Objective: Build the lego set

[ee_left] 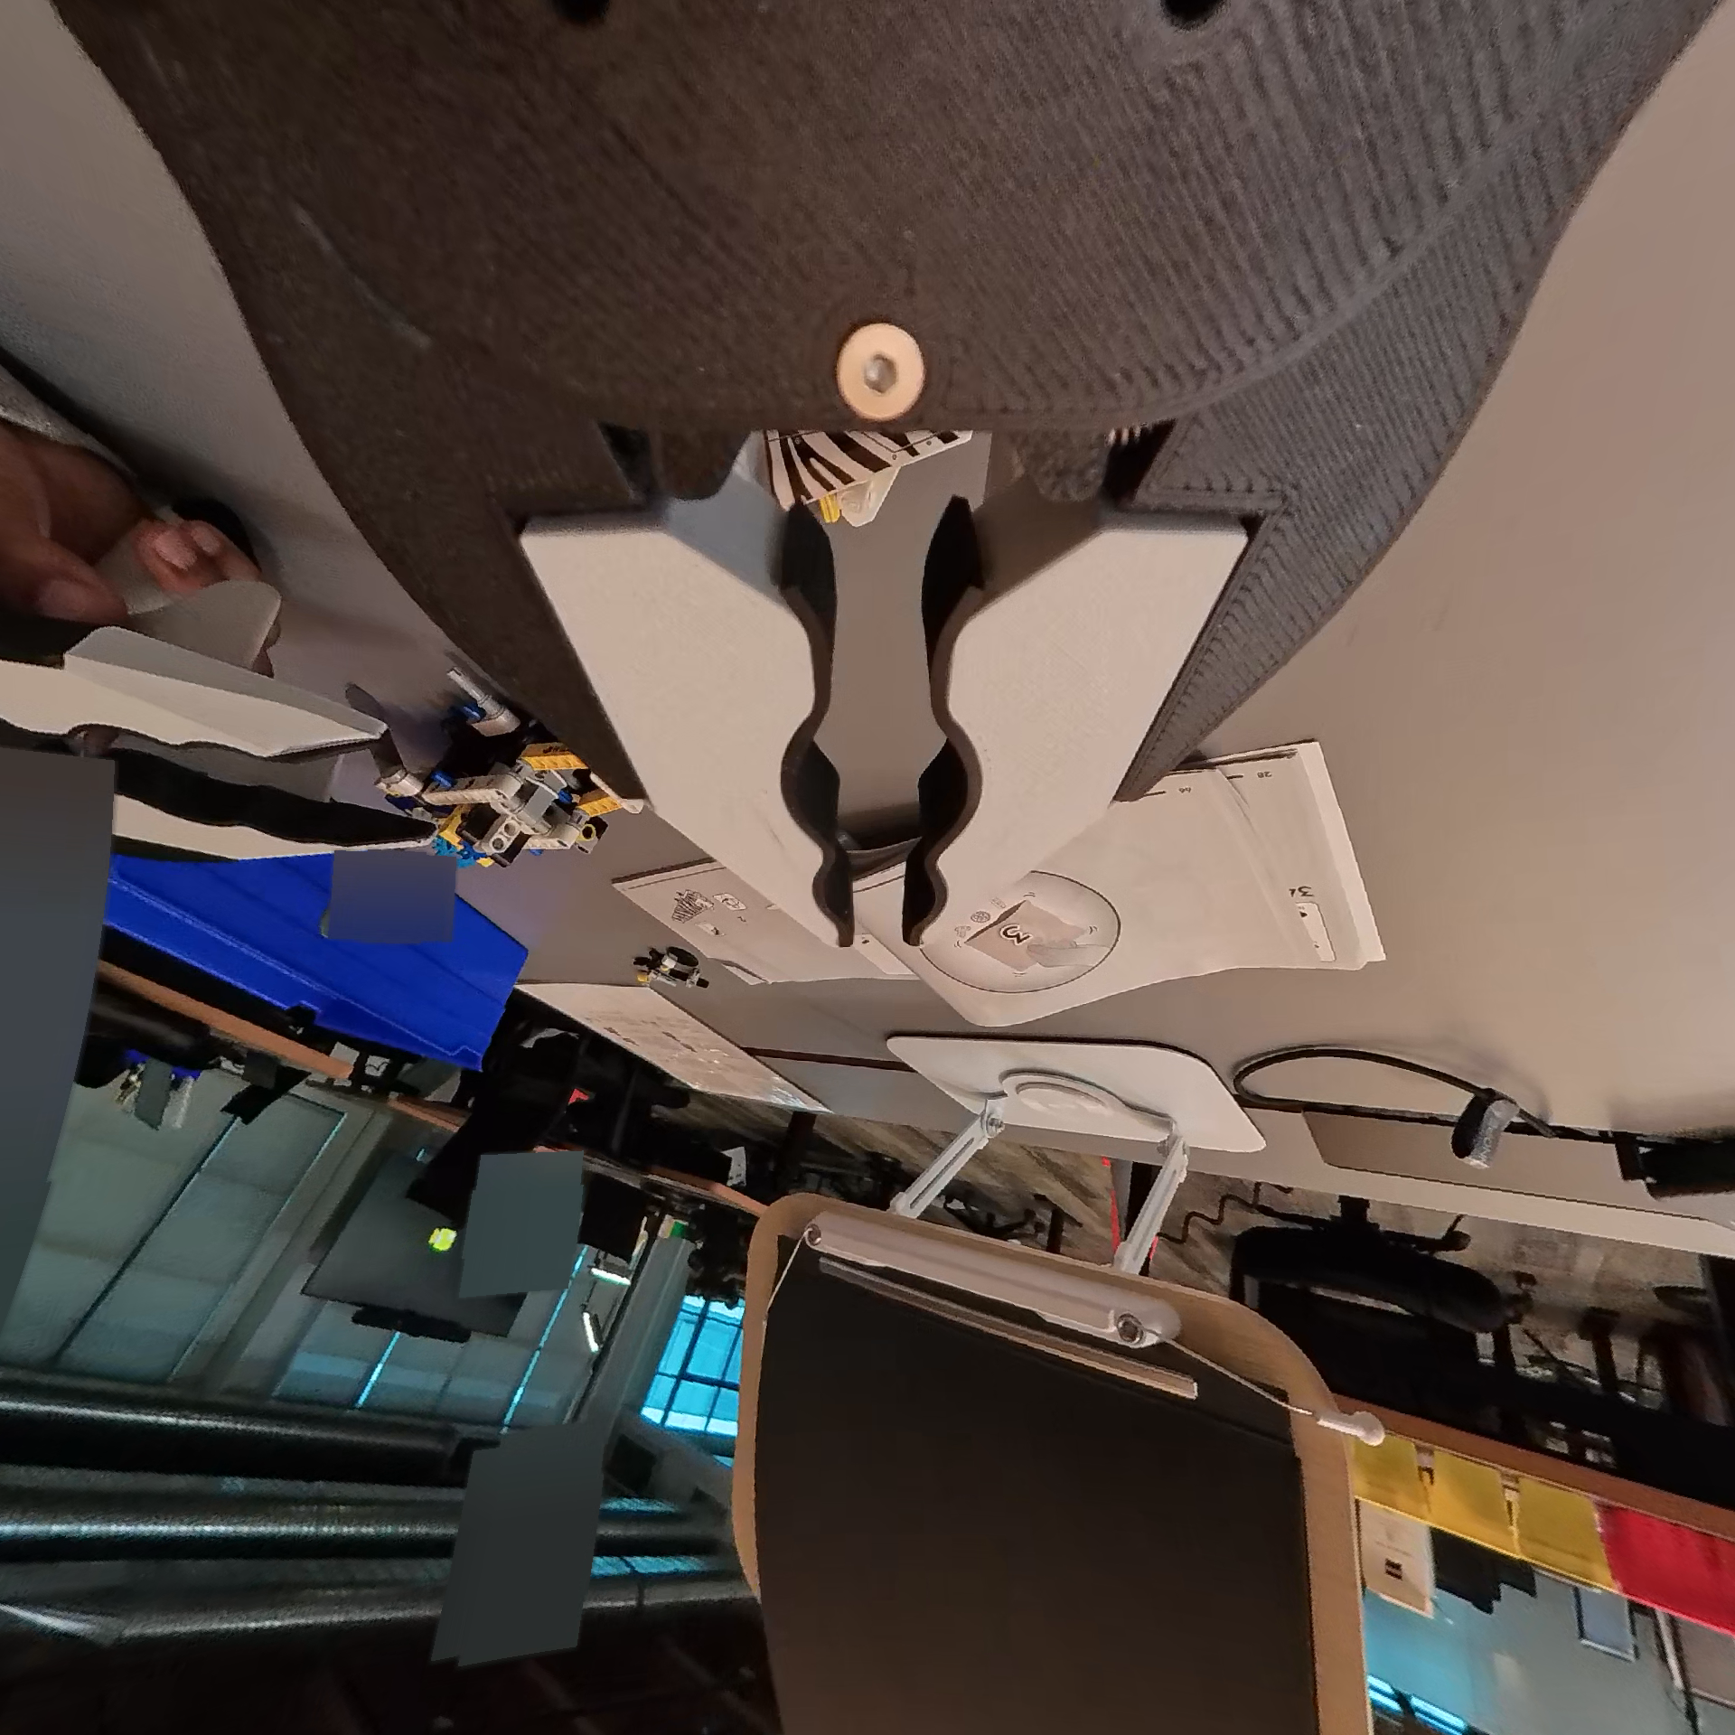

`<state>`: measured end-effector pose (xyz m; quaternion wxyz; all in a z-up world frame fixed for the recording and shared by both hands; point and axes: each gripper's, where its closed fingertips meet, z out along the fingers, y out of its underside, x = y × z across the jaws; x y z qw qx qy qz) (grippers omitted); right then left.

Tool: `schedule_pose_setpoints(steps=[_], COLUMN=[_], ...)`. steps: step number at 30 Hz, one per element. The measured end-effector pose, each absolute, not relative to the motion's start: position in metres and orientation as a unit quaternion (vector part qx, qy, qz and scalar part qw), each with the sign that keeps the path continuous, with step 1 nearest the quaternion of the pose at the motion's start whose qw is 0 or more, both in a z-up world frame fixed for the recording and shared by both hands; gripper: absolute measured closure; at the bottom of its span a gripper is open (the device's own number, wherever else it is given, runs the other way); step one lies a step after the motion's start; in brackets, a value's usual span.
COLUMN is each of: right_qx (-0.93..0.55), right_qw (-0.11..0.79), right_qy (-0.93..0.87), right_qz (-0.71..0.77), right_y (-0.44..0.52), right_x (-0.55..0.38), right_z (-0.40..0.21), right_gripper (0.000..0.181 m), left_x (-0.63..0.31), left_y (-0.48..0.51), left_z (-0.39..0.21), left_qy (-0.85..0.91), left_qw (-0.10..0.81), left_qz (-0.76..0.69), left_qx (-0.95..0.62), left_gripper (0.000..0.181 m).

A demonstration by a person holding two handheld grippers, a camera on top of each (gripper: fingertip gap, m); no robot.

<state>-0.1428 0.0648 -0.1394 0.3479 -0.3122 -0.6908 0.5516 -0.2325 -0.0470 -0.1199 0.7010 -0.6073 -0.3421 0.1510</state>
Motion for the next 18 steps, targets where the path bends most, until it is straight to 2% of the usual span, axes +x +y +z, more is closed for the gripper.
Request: schedule_pose_setpoints(steps=[4,5,7,9,13,18], right_qx=[-0.313,-0.313,-0.313,-0.313,-0.314,-0.314], right_qw=[0.348,0.347,0.347,0.347,0.347,0.345], right_qy=[-0.690,-0.690,-0.690,-0.690,-0.690,-0.690], right_qz=[0.552,0.552,0.552,0.553,0.553,0.553], right_y=[0.065,0.065,0.065,0.065,0.065,0.065], right_x=[-0.143,-0.143,-0.143,-0.143,-0.143,-0.143], right_z=[-0.139,-0.139,-0.139,-0.139,-0.139,-0.139], right_gripper=[0.144,0.144,0.144,0.144,0.144,0.144], left_x=[-0.230,-0.228,-0.217,-0.199,-0.171,-0.153], left_y=[-0.042,-0.038,-0.028,-0.019,-0.016,-0.009], left_z=[-0.124,-0.128,-0.142,-0.163,-0.192,-0.194], left_qy=[-0.335,-0.333,-0.308,-0.264,-0.149,-0.104], left_qw=[0.695,0.686,0.646,0.583,0.491,0.488], left_qz=[0.125,0.108,0.068,0.031,0.058,0.045], left_qx=[-0.623,-0.638,-0.695,-0.768,-0.856,-0.866], left_gripper=[0.164,0.156,0.142,0.137,0.137,0.147])
